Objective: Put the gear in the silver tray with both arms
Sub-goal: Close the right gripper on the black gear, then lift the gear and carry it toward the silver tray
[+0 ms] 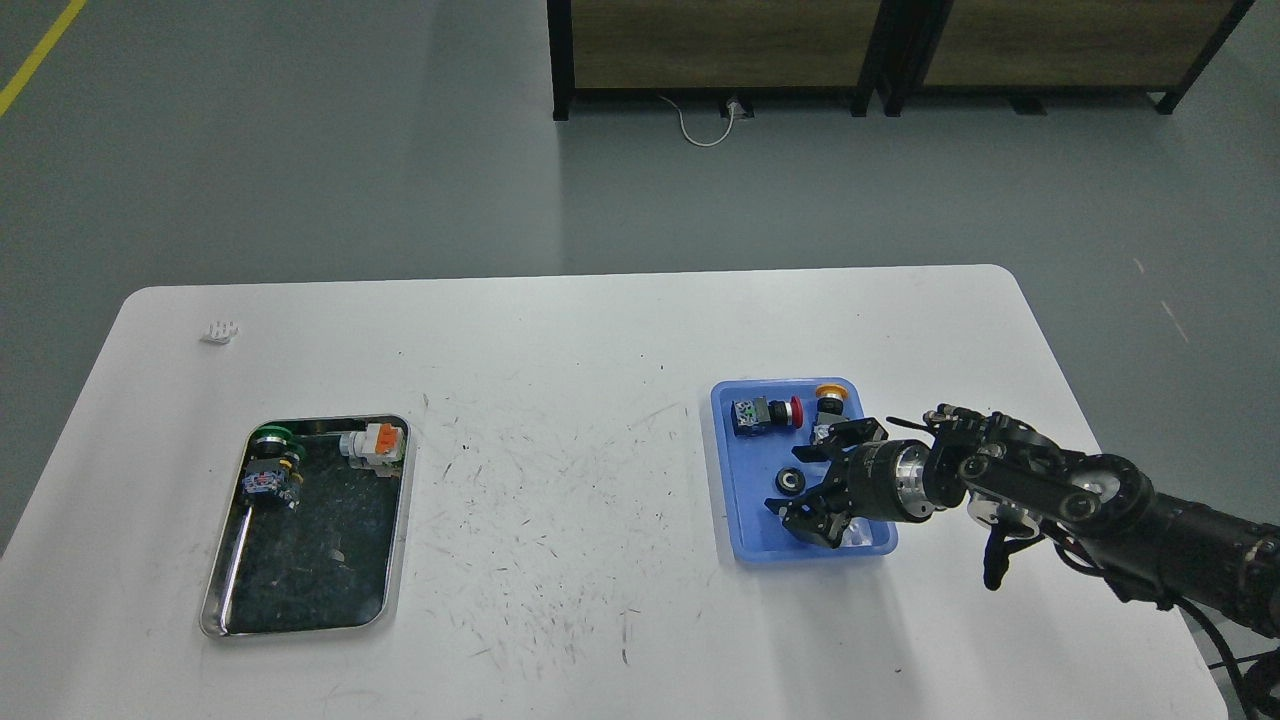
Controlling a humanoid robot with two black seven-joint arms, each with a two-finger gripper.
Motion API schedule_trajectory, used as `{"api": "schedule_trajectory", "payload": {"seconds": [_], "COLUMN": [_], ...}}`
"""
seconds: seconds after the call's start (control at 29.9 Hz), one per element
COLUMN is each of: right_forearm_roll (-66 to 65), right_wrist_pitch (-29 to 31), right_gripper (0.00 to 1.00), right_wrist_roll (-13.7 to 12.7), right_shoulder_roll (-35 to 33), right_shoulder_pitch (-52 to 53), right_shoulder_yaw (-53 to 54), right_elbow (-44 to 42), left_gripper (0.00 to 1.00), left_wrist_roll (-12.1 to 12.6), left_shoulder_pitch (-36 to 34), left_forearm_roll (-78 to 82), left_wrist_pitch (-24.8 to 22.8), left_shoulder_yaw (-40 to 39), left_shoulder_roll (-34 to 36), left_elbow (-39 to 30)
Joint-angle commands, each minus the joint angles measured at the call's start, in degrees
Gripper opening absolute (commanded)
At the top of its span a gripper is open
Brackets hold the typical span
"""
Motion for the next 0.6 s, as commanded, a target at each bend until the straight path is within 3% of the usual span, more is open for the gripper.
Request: {"api": "schedule_trajectory", "payload": {"seconds": [0.0, 0.57], "right_forearm_roll": [-0.1, 0.0], "right_wrist_pitch": [0.0, 1.0], "right_gripper": [0.59, 0.3], "right_wrist_roll": [0.0, 0.0], "right_shoulder_roll": [0.0, -0.5], "right_shoulder_pitch": [0.1, 0.1], "right_shoulder_yaw": [0.2, 0.6], "right_elbow": [-0.1, -0.1], "left_gripper": [0.98, 0.98], "left_wrist_roll": [0.0, -0.5], "left_shoulder_pitch": [0.0, 0.0], "left_forearm_roll": [0.1, 0.1], "left_wrist_pitch": [0.0, 0.0], "left_shoulder_yaw": [0.0, 0.1], "left_shoulder_roll": [0.1, 0.4], "left_elbow": [0.0, 0.3]}}
